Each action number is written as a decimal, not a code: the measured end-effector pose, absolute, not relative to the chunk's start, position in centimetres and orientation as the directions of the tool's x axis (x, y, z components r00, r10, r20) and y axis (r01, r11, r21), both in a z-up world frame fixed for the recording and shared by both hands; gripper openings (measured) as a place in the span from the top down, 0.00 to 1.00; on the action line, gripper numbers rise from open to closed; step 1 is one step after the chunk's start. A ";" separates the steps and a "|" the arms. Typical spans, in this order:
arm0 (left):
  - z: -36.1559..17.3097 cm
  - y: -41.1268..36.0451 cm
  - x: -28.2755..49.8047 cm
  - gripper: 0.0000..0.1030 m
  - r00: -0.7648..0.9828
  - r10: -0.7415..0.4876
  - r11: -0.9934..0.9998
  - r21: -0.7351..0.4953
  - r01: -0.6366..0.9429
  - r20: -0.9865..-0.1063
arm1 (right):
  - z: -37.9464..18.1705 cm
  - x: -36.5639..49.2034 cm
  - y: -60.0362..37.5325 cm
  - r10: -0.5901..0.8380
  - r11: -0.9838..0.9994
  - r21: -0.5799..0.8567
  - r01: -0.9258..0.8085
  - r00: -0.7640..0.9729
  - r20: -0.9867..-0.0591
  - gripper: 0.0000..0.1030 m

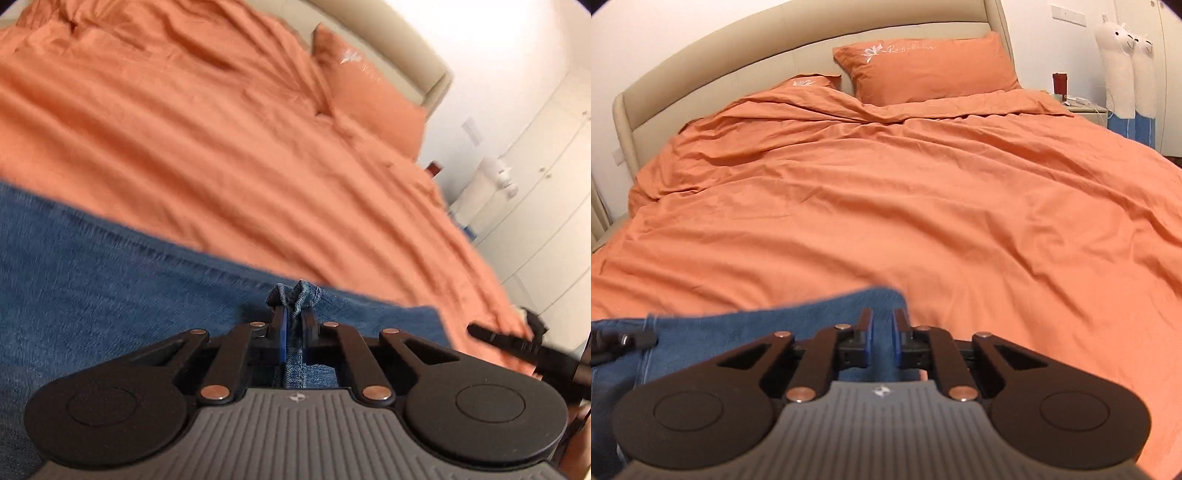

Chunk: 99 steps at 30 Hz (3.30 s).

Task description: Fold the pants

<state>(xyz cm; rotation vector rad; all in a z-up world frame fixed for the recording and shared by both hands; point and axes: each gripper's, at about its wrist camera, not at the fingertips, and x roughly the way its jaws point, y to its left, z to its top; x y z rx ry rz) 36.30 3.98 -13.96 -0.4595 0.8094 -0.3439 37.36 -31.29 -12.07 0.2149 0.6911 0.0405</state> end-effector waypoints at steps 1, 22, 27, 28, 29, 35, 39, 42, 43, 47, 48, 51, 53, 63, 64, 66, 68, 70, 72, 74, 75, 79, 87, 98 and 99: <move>-14.6 4.0 36.5 0.93 0.635 -0.456 0.850 -0.516 0.104 -0.623 | -12.5 38.3 -31.5 0.122 0.975 0.220 0.028 0.761 -0.637 1.00; -11.8 4.8 32.8 0.80 0.571 -0.378 0.911 -0.405 0.085 -0.729 | -12.6 34.4 -32.4 0.169 0.961 0.273 0.046 0.682 -0.712 0.94; -9.9 3.4 30.5 0.80 0.550 -0.385 0.917 -0.377 0.134 -0.741 | -11.7 30.0 -30.8 0.134 0.978 0.205 0.024 0.680 -0.721 0.94; -9.8 3.2 30.0 0.80 0.545 -0.379 0.920 -0.366 0.138 -0.748 | -11.7 29.3 -30.3 0.132 0.981 0.193 0.016 0.676 -0.725 0.94; -9.8 2.9 29.6 0.80 0.539 -0.373 0.924 -0.353 0.145 -0.755 | -11.8 28.6 -30.0 0.135 0.982 0.188 0.006 0.669 -0.731 0.94; -12.8 0.9 30.0 0.68 0.483 -0.285 0.958 -0.240 0.155 -0.828 | -13.4 27.1 -29.5 0.161 0.982 0.189 -0.021 0.625 -0.764 0.94; -13.2 1.7 30.2 0.66 0.472 -0.304 0.952 -0.274 0.133 -0.827 | -15.7 28.1 -29.8 0.180 0.977 0.212 -0.008 0.560 -0.809 0.95; -11.4 2.4 29.4 0.65 0.523 -0.270 0.962 -0.244 0.119 -0.809 | -15.2 27.7 -29.3 0.163 0.982 0.187 -0.019 0.578 -0.799 0.94; -10.5 2.9 29.1 0.65 0.547 -0.250 0.968 -0.226 0.112 -0.799 | -14.9 27.5 -29.1 0.155 0.985 0.173 -0.028 0.594 -0.789 0.94; -6.6 5.9 28.4 0.62 0.601 -0.192 0.979 -0.193 0.063 -0.776 | -13.0 26.5 -27.8 0.175 0.984 0.143 -0.103 0.675 -0.717 0.94; -5.6 7.2 28.0 0.60 0.624 -0.185 0.978 -0.203 0.043 -0.759 | -12.5 26.3 -27.3 0.183 0.983 0.130 -0.129 0.691 -0.699 0.93; -3.3 11.2 26.8 0.45 0.685 -0.167 0.965 -0.261 -0.034 -0.709 | -11.1 25.9 -25.3 0.219 0.972 0.089 -0.215 0.717 -0.662 0.82; -2.2 14.4 25.7 0.44 0.723 -0.155 0.944 -0.318 -0.093 -0.673 | -10.4 25.7 -23.7 0.251 0.961 0.078 -0.266 0.718 -0.649 0.78; -1.6 26.9 20.1 0.31 0.803 -0.047 0.821 -0.481 -0.307 -0.594 | -10.0 26.5 -15.6 0.282 0.899 -0.056 -0.435 0.671 -0.685 0.69; -2.1 27.8 19.5 0.29 0.803 -0.039 0.808 -0.491 -0.324 -0.594 | -10.1 26.7 -14.8 0.284 0.893 -0.062 -0.445 0.666 -0.690 0.69; -3.1 29.8 18.3 0.27 0.802 -0.016 0.775 -0.514 -0.367 -0.597 | -10.4 27.1 -13.4 0.286 0.885 -0.072 -0.461 0.657 -0.697 0.69; -4.8 31.7 17.3 0.22 0.804 0.012 0.722 -0.550 -0.418 -0.595 | -10.7 27.5 -12.0 0.285 0.878 -0.079 -0.472 0.649 -0.705 0.69; -6.9 33.3 16.7 0.22 0.800 0.013 0.654 -0.600 -0.461 -0.600 | -11.2 27.9 -11.0 0.284 0.876 -0.077 -0.475 0.640 -0.714 0.69; -8.9 34.7 16.4 0.22 0.799 -0.014 0.587 -0.652 -0.480 -0.601 | -11.8 28.3 -10.0 0.276 0.877 -0.077 -0.475 0.628 -0.727 0.69; -10.7 35.5 16.1 0.22 0.793 -0.027 0.526 -0.683 -0.507 -0.609 | -12.4 28.8 -9.4 0.269 0.878 -0.077 -0.473 0.618 -0.739 0.69; -11.6 35.7 16.0 0.21 0.791 -0.025 0.497 -0.695 -0.520 -0.611 | -12.7 29.0 -9.1 0.265 0.878 -0.075 -0.472 0.612 -0.745 0.69; -14.9 35.9 16.3 0.20 0.800 -0.089 0.408 -0.754 -0.514 -0.593 | -13.9 29.5 -8.9 0.250 0.882 -0.069 -0.466 0.588 -0.770 0.69; -16.4 35.9 19.8 0.34 0.812 -0.064 0.445 -0.745 -0.497 -0.580 | -14.9 29.7 -9.3 0.240 0.892 -0.053 -0.449 0.571 -0.785 0.69; -10.9 32.1 19.8 0.80 0.858 0.037 0.622 -0.660 -0.421 -0.513 | -14.5 29.6 -9.8 0.254 0.893 -0.039 -0.449 0.573 -0.779 0.69; -9.5 31.0 20.0 0.80 0.864 0.046 0.665 -0.630 -0.401 -0.501 | -14.5 29.6 -9.8 0.254 0.893 -0.039 -0.449 0.573 -0.779 0.69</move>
